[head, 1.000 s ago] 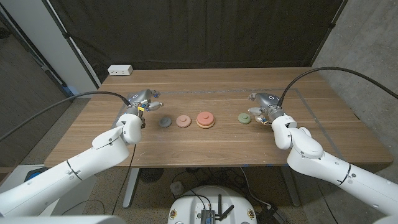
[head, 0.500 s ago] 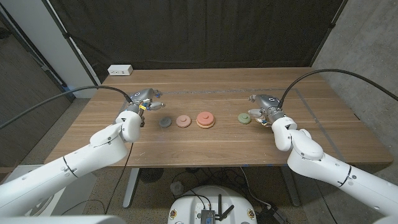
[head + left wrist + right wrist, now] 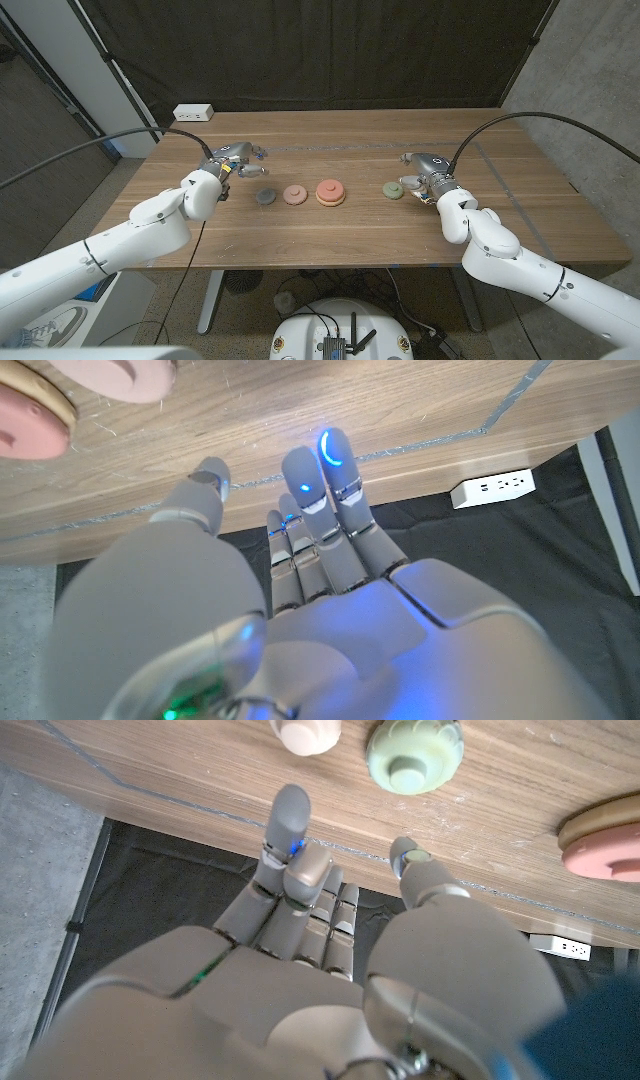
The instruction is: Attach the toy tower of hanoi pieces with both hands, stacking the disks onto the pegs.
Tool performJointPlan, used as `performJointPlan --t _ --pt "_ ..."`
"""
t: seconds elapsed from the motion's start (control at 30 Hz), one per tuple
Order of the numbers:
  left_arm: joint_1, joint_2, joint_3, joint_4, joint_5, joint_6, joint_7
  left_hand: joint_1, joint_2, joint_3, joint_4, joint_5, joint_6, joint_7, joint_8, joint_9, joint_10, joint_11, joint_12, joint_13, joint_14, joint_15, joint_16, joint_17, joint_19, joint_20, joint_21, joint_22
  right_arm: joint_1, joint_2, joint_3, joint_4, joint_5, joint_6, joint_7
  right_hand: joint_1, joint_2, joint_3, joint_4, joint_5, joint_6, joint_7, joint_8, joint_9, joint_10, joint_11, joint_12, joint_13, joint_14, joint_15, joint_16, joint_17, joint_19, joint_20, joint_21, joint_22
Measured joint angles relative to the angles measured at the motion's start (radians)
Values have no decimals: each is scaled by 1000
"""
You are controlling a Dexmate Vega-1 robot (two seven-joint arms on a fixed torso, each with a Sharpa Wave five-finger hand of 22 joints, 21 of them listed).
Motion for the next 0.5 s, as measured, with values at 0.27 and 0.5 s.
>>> performJointPlan --t 0.27,0.5 --pt "-14 23 -5 7 13 -51 -67 4 -4 0 0 0 -7 -7 0 0 -9 -1 0 0 0 0 0 0 -7 4 0 0 3 0 -7 -4 -5 -9 5 0 0 0 0 0 0 0 0 0 0 0 0 0 0 0 0 5 0 0 0 0" --pt "-31 29 -2 10 38 -89 -117 4 -4 -3 -3 0 -12 -2 0 0 -19 -1 -4 0 -3 3 0 -5 -7 4 0 0 7 1 -14 -6 -10 -16 12 0 0 0 0 0 0 0 0 0 0 0 5 0 0 0 0 5 0 0 0 0"
